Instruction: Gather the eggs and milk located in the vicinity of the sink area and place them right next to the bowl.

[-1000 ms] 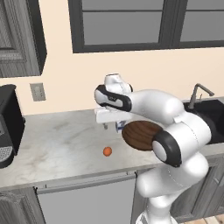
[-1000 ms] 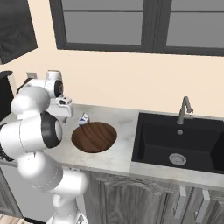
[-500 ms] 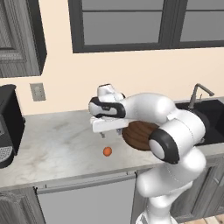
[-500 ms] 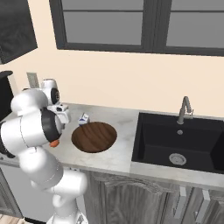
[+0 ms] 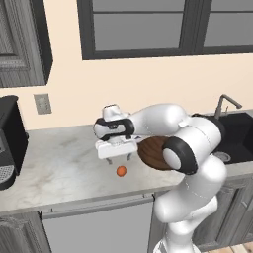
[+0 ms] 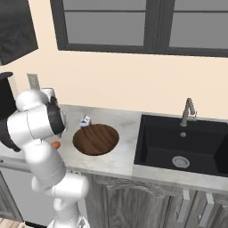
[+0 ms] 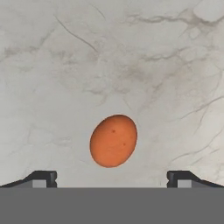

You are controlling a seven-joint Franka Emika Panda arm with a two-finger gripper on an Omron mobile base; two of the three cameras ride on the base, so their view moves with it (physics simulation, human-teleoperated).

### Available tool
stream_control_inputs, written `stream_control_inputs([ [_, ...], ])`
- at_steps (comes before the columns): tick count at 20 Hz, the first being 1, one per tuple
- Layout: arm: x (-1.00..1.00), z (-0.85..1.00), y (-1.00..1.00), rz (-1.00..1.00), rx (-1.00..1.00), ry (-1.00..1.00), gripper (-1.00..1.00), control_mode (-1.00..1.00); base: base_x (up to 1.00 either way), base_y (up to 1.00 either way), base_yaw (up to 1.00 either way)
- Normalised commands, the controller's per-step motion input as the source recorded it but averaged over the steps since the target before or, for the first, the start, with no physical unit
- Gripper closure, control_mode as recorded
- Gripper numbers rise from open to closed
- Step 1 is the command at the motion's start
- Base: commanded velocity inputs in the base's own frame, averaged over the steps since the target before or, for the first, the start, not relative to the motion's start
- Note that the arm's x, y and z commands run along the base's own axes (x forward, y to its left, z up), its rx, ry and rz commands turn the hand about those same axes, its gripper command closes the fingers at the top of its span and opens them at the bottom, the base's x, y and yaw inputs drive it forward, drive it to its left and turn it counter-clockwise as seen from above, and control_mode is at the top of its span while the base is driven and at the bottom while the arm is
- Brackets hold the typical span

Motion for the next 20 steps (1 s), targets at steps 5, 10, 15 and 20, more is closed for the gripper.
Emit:
stream_control_inputs([
  [5,0.05,-0.32,0.00,0.00,-0.02,0.00,-1.00,-1.00,0.00,0.00,0.00],
  [10,-0.01,-0.27,0.00,0.00,0.00,0.06,-1.00,-1.00,0.00,0.00,0.00],
  [15,-0.02,-0.14,0.00,0.00,0.00,0.04,-1.00,-1.00,0.00,0.00,0.00],
  [20,-0.02,-0.02,0.00,0.00,0.00,0.00,-1.00,-1.00,0.00,0.00,0.00],
])
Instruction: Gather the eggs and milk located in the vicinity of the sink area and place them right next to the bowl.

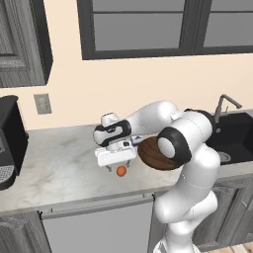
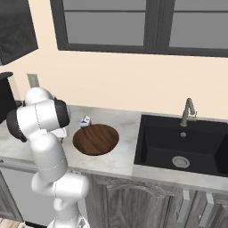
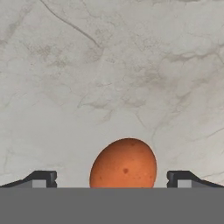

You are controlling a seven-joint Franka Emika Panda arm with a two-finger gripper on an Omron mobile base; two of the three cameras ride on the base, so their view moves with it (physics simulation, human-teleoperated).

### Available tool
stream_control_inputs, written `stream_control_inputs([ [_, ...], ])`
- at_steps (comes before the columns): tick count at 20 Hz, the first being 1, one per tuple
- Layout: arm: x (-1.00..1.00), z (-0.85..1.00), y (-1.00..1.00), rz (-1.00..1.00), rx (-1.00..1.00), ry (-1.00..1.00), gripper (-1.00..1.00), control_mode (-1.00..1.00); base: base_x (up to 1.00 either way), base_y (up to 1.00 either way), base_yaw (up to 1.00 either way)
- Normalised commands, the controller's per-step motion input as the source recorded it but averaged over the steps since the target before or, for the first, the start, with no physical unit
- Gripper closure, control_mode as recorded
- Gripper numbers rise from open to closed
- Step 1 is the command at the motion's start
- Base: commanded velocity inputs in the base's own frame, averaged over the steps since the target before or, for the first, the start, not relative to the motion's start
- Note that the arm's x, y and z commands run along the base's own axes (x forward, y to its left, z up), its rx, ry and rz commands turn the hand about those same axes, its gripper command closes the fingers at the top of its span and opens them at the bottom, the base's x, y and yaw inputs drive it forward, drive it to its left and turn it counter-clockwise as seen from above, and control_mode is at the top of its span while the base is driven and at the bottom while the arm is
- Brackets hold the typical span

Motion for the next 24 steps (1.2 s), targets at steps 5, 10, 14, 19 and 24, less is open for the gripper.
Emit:
stream_control_inputs([
  [5,-0.20,-0.10,-0.03,-0.03,0.00,0.00,-1.00,-1.00,0.00,0.00,0.00],
  [10,-0.20,-0.18,-0.10,-0.03,0.00,0.00,-1.00,-1.00,0.00,0.00,0.00],
  [14,-0.04,0.00,0.00,0.00,0.00,0.00,1.00,-1.00,0.00,0.00,0.00],
  [19,0.00,0.00,0.00,0.00,0.00,0.00,1.00,-1.00,0.00,0.00,0.00],
  [24,0.00,0.00,0.00,0.00,0.00,0.00,1.00,-1.00,0.00,0.00,0.00],
])
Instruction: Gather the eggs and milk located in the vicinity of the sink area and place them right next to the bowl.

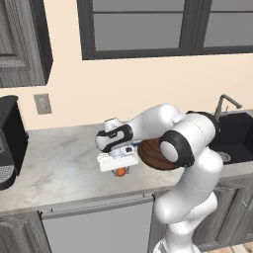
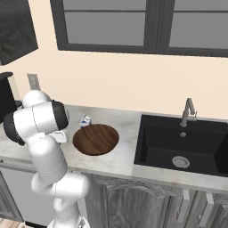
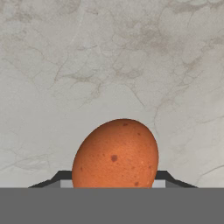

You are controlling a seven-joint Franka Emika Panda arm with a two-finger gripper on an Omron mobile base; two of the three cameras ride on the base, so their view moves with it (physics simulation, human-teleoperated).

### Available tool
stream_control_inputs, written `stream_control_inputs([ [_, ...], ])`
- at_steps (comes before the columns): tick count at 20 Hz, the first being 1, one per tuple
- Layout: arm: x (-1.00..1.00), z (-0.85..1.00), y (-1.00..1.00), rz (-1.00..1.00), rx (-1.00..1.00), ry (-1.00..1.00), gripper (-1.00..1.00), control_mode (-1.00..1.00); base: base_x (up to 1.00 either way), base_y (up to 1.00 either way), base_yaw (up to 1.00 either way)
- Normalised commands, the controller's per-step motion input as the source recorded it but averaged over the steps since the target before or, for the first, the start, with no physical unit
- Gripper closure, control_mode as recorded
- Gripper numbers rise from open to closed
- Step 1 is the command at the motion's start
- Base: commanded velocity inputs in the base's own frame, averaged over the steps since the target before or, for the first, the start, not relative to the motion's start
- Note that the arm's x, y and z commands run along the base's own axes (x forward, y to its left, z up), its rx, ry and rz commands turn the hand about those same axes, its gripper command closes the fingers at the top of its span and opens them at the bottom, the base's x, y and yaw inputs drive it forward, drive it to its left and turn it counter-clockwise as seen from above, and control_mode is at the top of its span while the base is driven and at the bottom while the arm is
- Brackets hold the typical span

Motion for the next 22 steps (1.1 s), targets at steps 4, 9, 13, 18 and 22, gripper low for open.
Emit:
stream_control_inputs([
  [4,0.01,0.00,-0.03,0.00,0.00,0.00,1.00,-1.00,0.00,0.00,0.00],
  [9,0.00,0.03,-0.03,0.02,-0.03,0.00,1.00,-1.00,0.00,0.00,0.00],
  [13,0.00,0.15,-0.01,0.01,-0.08,-0.03,1.00,-1.00,0.00,0.00,0.00],
  [18,0.00,0.21,-0.12,0.01,-0.12,-0.05,1.00,-1.00,0.00,0.00,0.00],
  [22,0.00,0.04,-0.17,0.00,-0.05,-0.08,1.00,-1.00,0.00,0.00,0.00],
])
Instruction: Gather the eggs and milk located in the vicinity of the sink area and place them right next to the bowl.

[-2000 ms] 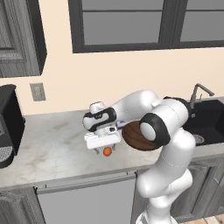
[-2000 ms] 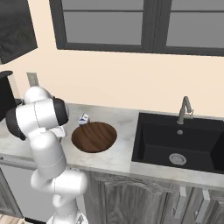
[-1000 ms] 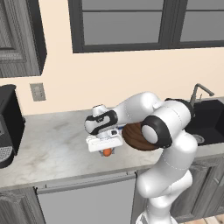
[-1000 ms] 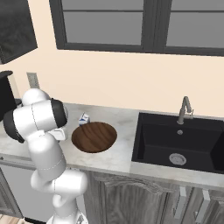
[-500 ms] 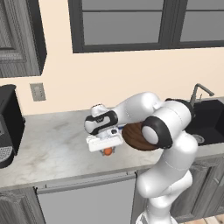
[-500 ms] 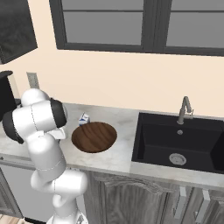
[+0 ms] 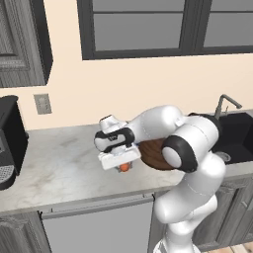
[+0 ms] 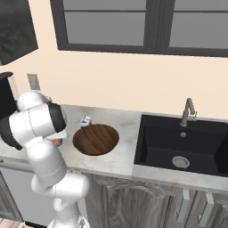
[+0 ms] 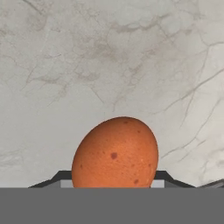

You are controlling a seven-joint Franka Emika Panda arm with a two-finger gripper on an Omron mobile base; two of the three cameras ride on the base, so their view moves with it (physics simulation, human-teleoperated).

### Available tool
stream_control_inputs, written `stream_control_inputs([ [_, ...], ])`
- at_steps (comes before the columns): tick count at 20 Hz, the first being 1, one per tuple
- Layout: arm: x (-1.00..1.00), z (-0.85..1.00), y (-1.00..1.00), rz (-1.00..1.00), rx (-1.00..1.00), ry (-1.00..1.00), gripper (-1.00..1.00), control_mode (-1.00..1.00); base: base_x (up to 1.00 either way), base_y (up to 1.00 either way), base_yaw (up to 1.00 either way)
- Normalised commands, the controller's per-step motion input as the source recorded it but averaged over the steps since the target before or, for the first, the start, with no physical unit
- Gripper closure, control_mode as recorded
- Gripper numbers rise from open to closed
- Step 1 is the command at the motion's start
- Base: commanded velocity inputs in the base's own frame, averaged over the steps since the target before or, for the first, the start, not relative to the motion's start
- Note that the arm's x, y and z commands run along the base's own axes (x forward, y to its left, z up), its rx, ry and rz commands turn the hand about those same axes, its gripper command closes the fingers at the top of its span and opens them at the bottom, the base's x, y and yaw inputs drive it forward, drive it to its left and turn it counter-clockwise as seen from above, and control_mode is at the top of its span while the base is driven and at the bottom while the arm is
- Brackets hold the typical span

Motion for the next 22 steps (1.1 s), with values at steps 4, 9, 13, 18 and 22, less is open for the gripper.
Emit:
stream_control_inputs([
  [4,0.00,0.00,-0.35,-0.07,0.00,-0.15,1.00,-1.00,0.00,0.00,0.00],
  [9,0.00,0.00,-0.30,-0.16,0.00,-0.24,1.00,-1.00,0.00,0.00,0.00],
  [13,0.00,0.00,-0.09,-0.16,0.00,-0.09,1.00,-1.00,0.00,0.00,0.00],
  [18,0.00,0.00,0.03,-0.02,0.00,-0.01,1.00,-1.00,0.00,0.00,0.00],
  [22,0.00,-0.04,-0.01,-0.13,-0.01,-0.09,1.00,-1.00,0.00,0.00,0.00],
])
